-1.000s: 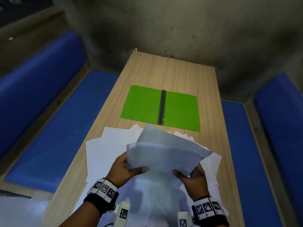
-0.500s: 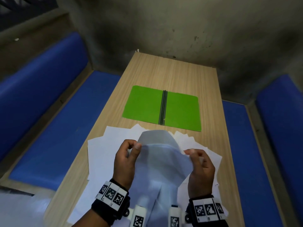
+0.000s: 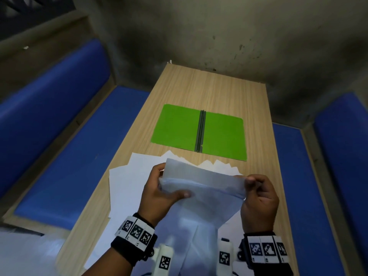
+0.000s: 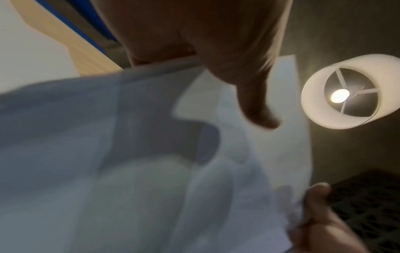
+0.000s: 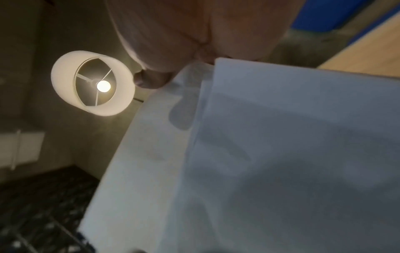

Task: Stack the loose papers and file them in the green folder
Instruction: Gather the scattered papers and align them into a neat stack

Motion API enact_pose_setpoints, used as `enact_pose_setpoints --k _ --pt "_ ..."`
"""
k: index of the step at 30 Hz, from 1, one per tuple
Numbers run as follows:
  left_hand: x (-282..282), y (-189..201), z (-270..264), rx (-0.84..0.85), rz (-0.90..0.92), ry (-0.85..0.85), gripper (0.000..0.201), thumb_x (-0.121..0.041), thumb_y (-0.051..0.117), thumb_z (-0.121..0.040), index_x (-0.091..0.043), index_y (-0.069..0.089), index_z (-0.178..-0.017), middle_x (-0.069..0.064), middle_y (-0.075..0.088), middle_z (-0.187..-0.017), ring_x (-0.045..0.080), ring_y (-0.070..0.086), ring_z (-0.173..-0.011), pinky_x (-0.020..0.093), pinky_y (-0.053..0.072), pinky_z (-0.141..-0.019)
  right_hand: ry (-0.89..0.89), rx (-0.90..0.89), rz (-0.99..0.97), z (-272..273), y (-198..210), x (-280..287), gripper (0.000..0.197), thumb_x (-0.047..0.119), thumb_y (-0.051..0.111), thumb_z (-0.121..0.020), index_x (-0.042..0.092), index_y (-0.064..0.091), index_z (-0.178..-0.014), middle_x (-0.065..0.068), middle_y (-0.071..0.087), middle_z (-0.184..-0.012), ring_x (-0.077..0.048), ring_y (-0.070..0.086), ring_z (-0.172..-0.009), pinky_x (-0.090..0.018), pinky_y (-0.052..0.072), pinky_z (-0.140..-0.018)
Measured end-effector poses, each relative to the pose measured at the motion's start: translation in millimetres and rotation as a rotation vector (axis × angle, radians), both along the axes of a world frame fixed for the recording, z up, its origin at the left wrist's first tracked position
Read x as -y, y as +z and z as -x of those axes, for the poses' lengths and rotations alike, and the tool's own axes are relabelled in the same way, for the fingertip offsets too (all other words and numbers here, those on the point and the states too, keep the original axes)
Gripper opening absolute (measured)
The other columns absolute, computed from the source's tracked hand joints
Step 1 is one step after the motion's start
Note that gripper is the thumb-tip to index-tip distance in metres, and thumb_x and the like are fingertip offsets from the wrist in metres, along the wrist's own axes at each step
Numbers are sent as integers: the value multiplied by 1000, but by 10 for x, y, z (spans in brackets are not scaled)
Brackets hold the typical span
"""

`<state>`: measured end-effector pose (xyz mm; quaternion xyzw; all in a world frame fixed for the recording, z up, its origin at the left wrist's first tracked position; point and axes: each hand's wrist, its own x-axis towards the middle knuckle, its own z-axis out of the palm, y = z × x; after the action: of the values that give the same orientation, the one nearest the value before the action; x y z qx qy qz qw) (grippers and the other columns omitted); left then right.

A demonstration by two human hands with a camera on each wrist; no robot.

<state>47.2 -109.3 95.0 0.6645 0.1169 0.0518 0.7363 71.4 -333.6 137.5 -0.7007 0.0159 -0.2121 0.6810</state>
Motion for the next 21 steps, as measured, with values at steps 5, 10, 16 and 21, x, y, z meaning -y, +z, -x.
enact_pose_setpoints --k 5,10,16,21 --pt "-71 -250 60 -43 -76 -23 85 1 94 -54 -19 52 -125 1 71 -103 10 71 -91 18 55 -71 66 -29 208 -51 -47 76 30 2 64 -87 29 65 -74 15 67 -73 0 60 -71 -11 48 -70" --pt "-135 -495 86 -80 -142 -105 73 -13 95 -59 -8 59 -122 7 74 -102 21 72 -94 25 59 -74 -10 52 165 -39 80 67 14 9 64 -86 22 66 -79 14 67 -76 -5 62 -75 -18 50 -73" --pt "-146 -555 81 -45 -157 -129 65 4 92 -58 -8 61 -114 8 71 -97 11 70 -86 25 57 -75 163 0 352 -106 21 3 19 3 70 -82 21 68 -79 4 67 -78 -9 63 -78 -20 49 -71" --pt "-181 -610 51 -82 -214 -187 47 -7 92 -63 -15 68 -102 -8 73 -98 11 71 -88 25 56 -77 264 -101 298 -104 -42 108 28 33 72 -80 14 70 -101 3 71 -106 -14 64 -103 -17 49 -85"
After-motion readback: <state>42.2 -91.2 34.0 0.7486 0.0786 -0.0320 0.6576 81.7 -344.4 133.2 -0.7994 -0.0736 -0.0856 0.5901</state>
